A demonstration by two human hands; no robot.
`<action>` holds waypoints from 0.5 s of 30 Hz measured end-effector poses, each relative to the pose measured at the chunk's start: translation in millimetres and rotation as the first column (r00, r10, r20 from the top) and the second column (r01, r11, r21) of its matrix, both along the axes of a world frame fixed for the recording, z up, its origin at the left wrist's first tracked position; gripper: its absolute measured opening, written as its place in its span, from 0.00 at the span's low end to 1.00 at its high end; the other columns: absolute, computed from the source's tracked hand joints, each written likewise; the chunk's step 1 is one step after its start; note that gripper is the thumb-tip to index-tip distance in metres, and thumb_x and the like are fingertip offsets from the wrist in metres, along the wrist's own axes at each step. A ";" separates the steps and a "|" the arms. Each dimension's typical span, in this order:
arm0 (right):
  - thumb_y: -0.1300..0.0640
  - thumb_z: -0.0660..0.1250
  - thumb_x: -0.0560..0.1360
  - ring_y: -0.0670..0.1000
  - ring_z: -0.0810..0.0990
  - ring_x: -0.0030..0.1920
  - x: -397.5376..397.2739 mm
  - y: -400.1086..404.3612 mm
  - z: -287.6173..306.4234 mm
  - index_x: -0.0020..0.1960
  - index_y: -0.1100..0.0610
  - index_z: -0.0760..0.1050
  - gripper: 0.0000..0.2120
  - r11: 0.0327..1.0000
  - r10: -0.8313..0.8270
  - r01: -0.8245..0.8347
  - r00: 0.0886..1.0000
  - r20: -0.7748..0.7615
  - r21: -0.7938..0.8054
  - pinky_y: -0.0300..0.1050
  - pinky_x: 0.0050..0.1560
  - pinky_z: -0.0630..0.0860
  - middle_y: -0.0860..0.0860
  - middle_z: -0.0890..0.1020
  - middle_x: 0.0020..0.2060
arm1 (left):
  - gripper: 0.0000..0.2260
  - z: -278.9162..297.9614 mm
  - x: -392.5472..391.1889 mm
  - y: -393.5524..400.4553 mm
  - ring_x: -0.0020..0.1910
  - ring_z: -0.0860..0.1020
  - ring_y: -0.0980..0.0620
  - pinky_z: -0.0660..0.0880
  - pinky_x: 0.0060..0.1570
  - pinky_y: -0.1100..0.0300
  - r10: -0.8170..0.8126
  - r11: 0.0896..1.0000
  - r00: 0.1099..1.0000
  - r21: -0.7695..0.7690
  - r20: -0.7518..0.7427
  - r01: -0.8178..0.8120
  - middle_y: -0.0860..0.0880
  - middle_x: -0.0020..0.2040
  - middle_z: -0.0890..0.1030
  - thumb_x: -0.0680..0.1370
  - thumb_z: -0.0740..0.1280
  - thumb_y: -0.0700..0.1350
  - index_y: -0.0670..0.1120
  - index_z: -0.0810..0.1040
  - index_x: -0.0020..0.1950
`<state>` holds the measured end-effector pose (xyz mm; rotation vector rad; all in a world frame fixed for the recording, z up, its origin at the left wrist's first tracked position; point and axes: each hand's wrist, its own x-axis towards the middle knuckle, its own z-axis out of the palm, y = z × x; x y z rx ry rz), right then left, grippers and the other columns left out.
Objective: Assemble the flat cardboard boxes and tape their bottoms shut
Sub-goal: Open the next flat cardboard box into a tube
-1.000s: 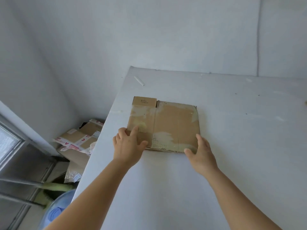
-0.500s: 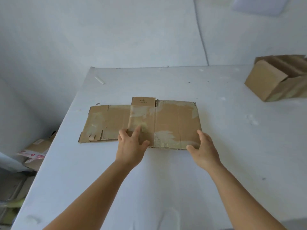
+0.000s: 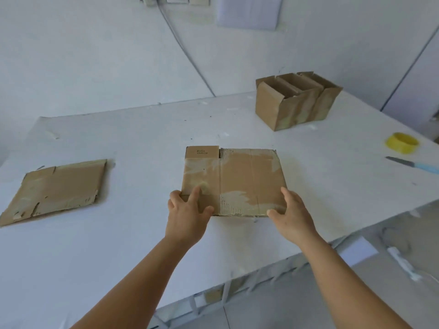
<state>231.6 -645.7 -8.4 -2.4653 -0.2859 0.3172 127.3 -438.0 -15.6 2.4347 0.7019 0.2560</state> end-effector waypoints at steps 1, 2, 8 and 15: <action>0.51 0.64 0.77 0.51 0.58 0.75 4.3 -16.2 1.6 0.77 0.52 0.50 0.35 1.000 -0.014 0.014 1.000 -0.002 0.003 0.48 0.70 0.61 0.49 0.53 0.76 | 0.25 0.8 7.2 -14.4 0.66 0.60 0.43 0.69 0.60 0.53 -0.016 1.000 1.000 0.003 0.002 0.016 0.42 0.66 0.58 0.77 0.64 0.53 0.54 0.61 0.73; 0.51 0.64 0.77 0.51 0.58 0.75 8.3 -32.3 3.1 0.77 0.52 0.50 0.35 1.000 -0.029 0.029 1.000 -0.004 0.006 0.48 0.70 0.61 0.49 0.53 0.76 | 0.25 1.7 14.4 -28.6 0.66 0.60 0.42 0.69 0.60 0.52 -0.034 0.999 0.999 0.005 0.006 0.034 0.41 0.66 0.57 0.78 0.63 0.53 0.54 0.61 0.73; 0.52 0.63 0.77 0.50 0.58 0.74 28.3 -108.3 12.4 0.77 0.52 0.51 0.34 0.992 -0.118 0.117 0.993 0.015 0.048 0.47 0.69 0.61 0.48 0.54 0.76 | 0.24 10.0 53.7 -96.7 0.65 0.61 0.42 0.70 0.58 0.52 -0.138 0.990 0.990 0.025 0.027 0.137 0.42 0.65 0.58 0.77 0.63 0.54 0.54 0.62 0.71; 0.53 0.63 0.77 0.49 0.57 0.75 60.0 -175.7 8.7 0.77 0.52 0.51 0.33 0.967 -0.236 0.236 0.972 -0.007 0.097 0.46 0.70 0.59 0.48 0.54 0.76 | 0.24 11.1 109.3 -155.5 0.65 0.61 0.42 0.70 0.59 0.52 -0.250 0.968 0.968 0.032 0.027 0.249 0.42 0.65 0.58 0.77 0.63 0.54 0.54 0.62 0.71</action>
